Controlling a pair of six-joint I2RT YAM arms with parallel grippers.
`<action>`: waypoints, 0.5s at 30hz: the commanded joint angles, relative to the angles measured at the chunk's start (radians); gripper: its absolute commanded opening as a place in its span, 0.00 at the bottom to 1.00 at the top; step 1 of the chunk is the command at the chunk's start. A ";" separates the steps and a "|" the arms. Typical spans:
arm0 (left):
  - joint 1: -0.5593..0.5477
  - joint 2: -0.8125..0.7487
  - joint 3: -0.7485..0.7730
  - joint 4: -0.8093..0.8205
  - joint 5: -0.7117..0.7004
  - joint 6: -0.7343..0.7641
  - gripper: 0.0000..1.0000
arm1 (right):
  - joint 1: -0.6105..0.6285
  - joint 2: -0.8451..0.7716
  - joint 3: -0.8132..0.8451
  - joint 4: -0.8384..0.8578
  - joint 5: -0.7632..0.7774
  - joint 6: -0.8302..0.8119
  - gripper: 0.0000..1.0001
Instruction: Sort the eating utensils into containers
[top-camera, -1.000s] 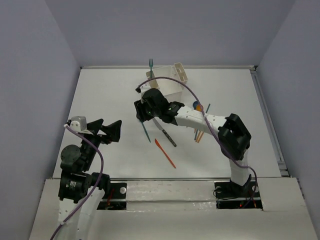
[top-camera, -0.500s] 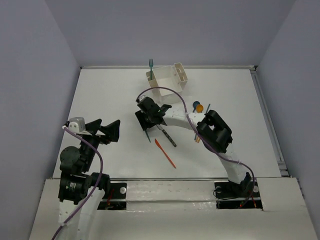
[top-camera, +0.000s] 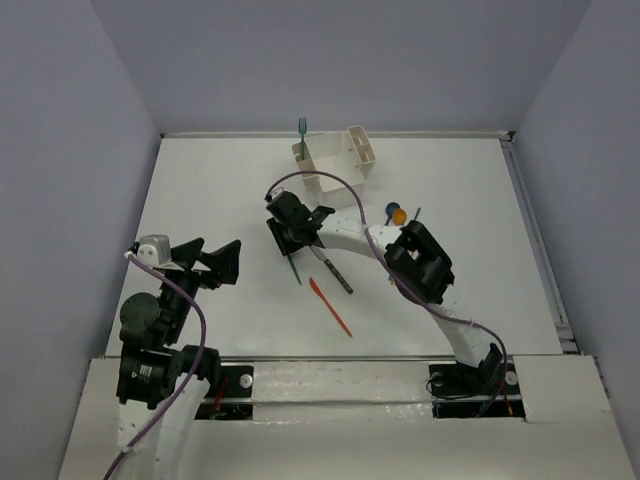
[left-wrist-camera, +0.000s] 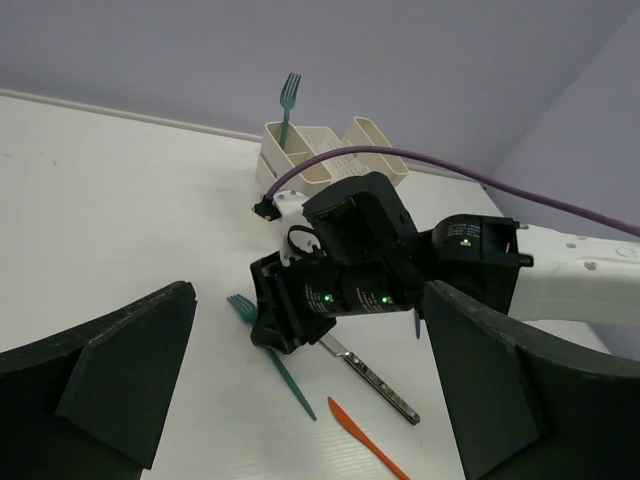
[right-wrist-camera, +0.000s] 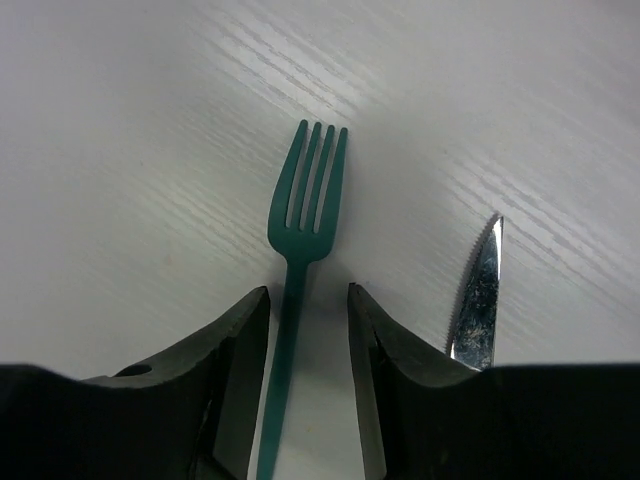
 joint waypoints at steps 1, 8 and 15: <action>0.003 -0.012 -0.005 0.054 0.016 -0.002 0.99 | 0.028 0.055 0.072 -0.059 0.007 -0.012 0.41; 0.003 -0.014 -0.005 0.053 0.016 -0.002 0.99 | 0.037 0.099 0.123 -0.114 0.091 -0.045 0.19; 0.003 -0.015 -0.005 0.053 0.016 -0.004 0.99 | 0.037 0.078 0.111 -0.050 0.113 -0.049 0.00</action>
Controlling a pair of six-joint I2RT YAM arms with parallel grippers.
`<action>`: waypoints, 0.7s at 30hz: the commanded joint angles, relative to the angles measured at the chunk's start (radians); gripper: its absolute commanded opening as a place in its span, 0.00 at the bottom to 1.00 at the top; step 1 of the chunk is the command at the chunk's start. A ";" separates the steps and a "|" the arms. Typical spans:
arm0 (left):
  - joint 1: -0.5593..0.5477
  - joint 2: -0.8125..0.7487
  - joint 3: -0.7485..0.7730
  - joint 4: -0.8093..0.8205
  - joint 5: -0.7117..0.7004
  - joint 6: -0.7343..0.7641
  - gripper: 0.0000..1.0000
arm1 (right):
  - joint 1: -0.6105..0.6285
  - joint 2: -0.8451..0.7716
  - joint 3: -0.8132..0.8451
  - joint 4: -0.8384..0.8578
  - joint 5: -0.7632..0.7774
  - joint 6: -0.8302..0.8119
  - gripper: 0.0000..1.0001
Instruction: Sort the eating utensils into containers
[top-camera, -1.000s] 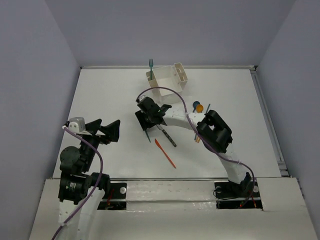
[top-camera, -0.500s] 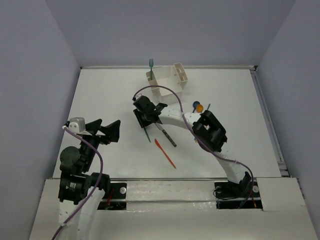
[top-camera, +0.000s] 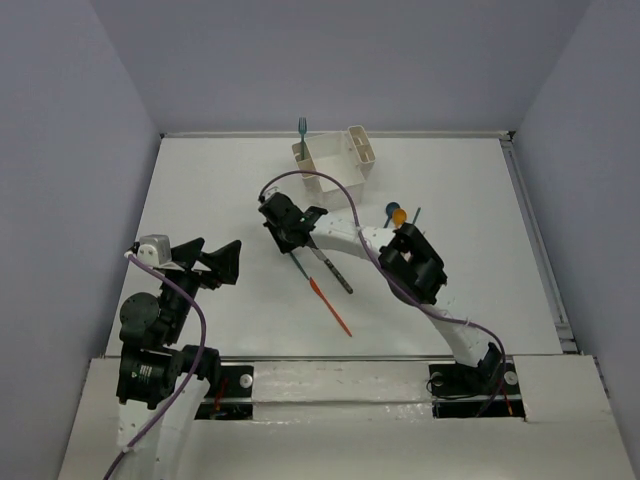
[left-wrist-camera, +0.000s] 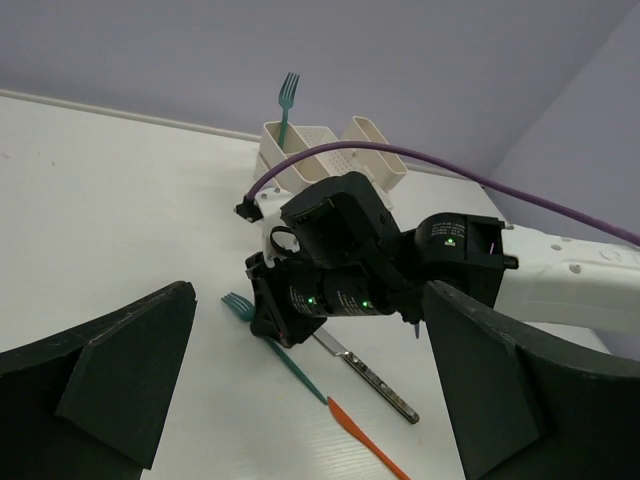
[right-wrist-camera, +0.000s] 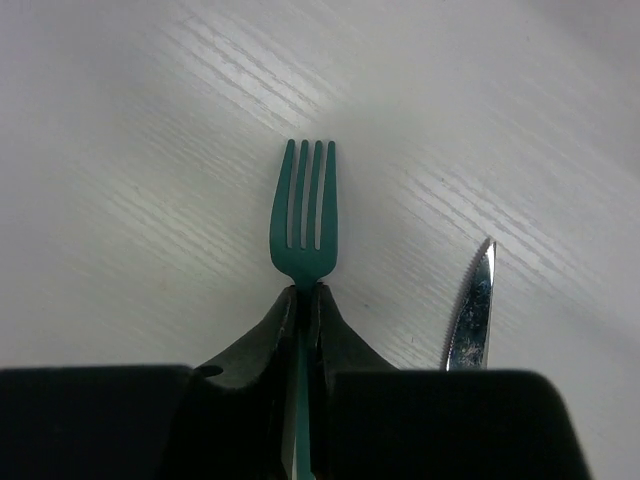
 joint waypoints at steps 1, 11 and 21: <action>0.003 -0.013 -0.005 0.054 0.011 -0.004 0.99 | 0.012 -0.005 -0.013 0.054 0.003 0.000 0.00; 0.003 -0.003 -0.005 0.056 0.023 -0.002 0.99 | -0.138 -0.354 -0.236 0.670 -0.133 0.062 0.00; 0.003 0.033 -0.003 0.054 0.028 0.001 0.99 | -0.283 -0.282 -0.115 0.976 -0.089 -0.123 0.00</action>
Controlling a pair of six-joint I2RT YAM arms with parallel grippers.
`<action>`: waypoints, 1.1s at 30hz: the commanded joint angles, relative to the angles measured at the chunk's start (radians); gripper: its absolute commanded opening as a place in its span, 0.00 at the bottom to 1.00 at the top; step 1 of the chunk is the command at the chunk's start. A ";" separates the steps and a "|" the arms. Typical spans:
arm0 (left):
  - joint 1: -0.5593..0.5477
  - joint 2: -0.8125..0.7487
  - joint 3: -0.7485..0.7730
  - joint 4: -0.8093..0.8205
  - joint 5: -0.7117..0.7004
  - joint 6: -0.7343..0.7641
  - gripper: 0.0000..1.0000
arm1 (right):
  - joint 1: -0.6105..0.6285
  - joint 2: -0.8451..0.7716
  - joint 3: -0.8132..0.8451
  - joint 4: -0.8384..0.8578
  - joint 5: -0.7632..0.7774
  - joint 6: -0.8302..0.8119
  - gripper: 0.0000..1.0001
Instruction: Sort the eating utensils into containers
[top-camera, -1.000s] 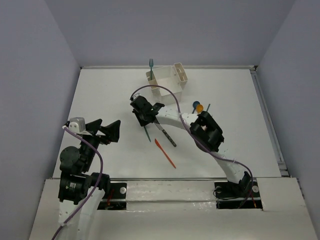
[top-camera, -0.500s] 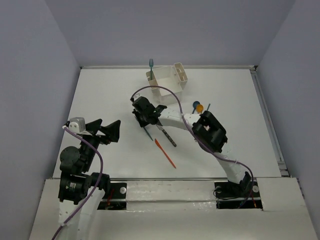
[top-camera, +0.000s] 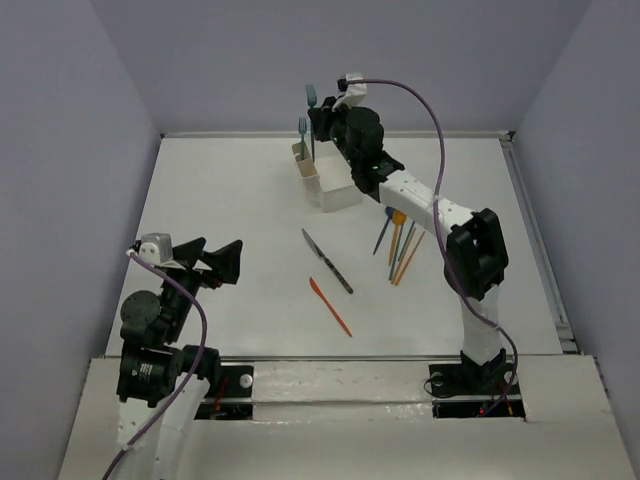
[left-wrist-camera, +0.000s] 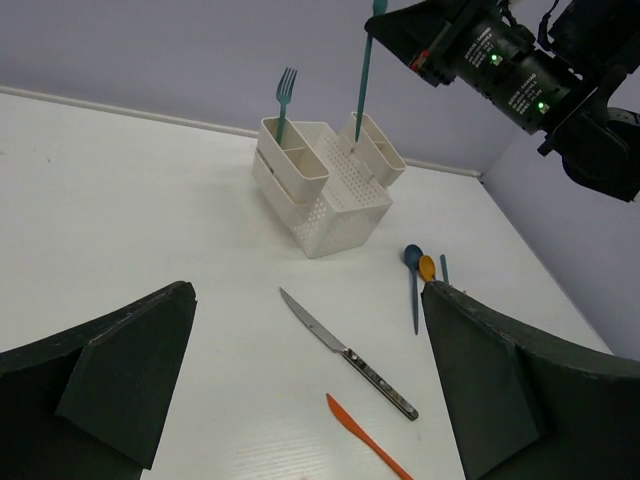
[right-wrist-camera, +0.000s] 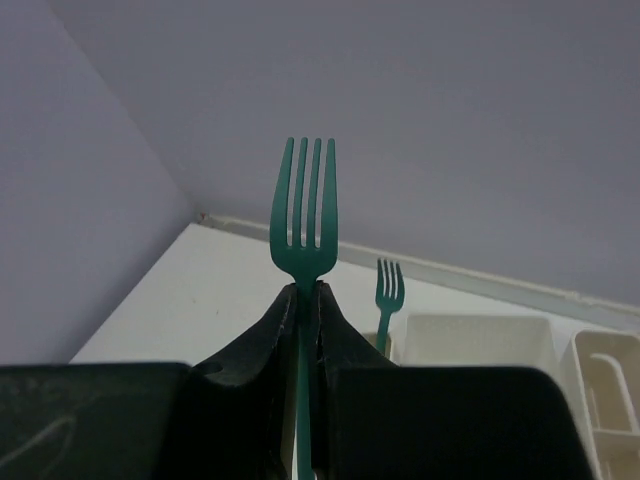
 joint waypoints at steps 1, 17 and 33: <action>0.003 0.030 -0.003 0.054 0.021 0.002 0.99 | -0.003 0.085 0.074 0.206 0.010 -0.125 0.00; 0.003 0.078 0.003 0.046 0.015 0.002 0.99 | -0.038 0.417 0.452 0.286 -0.044 -0.183 0.00; 0.003 0.083 0.006 0.043 0.009 0.004 0.99 | -0.060 0.437 0.305 0.328 -0.078 -0.174 0.00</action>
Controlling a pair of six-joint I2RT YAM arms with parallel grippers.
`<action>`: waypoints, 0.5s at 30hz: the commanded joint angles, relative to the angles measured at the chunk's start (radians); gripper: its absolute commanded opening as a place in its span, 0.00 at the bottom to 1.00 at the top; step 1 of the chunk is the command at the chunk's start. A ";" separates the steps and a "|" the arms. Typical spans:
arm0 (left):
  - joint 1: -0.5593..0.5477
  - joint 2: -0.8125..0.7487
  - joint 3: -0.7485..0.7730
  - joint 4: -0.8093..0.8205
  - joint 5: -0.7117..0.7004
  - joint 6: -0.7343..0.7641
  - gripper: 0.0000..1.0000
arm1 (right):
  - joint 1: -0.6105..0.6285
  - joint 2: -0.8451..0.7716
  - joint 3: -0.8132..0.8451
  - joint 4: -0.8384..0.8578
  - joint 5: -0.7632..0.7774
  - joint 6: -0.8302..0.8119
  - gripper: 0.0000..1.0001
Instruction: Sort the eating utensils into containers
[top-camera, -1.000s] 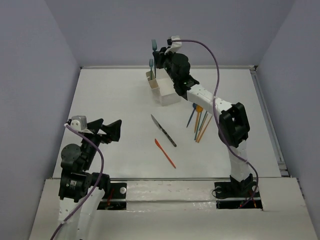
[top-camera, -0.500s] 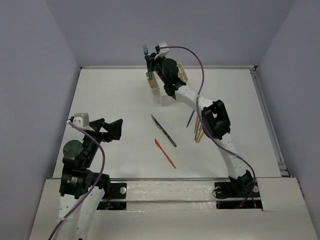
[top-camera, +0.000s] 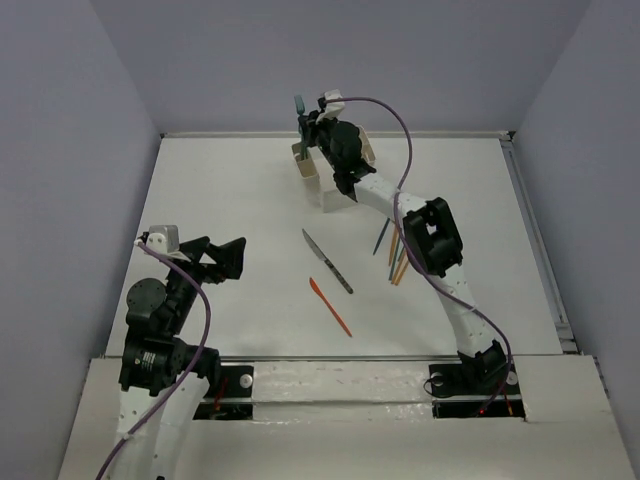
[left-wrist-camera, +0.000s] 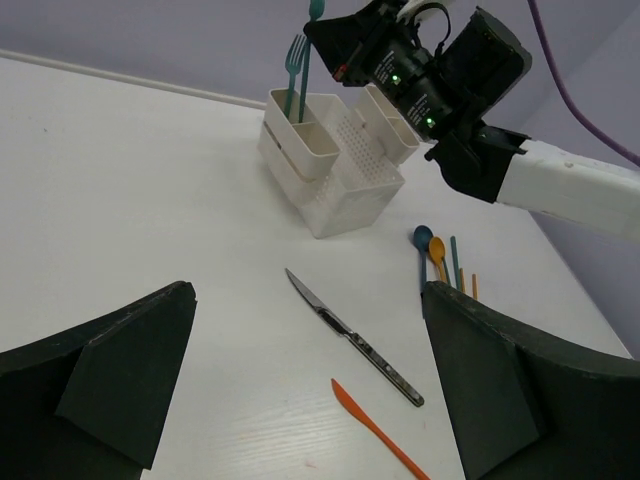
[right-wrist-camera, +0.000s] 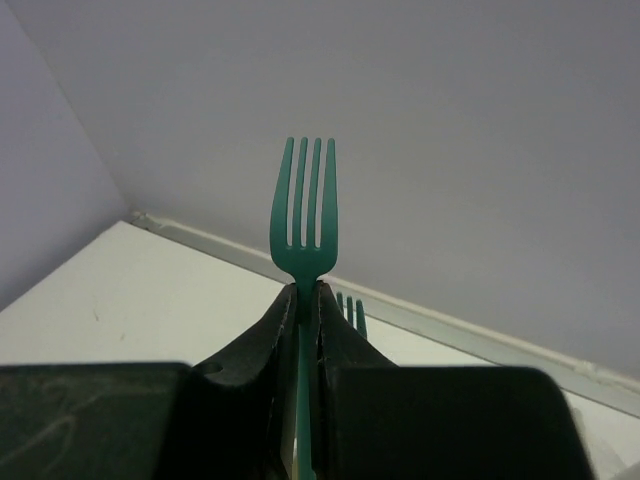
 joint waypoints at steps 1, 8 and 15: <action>0.003 0.007 0.006 0.046 0.005 0.003 0.99 | 0.001 -0.023 -0.055 0.086 -0.038 -0.012 0.00; 0.003 0.001 0.005 0.047 0.008 0.003 0.99 | 0.001 -0.069 -0.154 0.103 -0.059 -0.003 0.05; 0.012 -0.007 0.003 0.050 0.011 0.003 0.99 | 0.001 -0.151 -0.221 0.077 -0.101 -0.018 0.58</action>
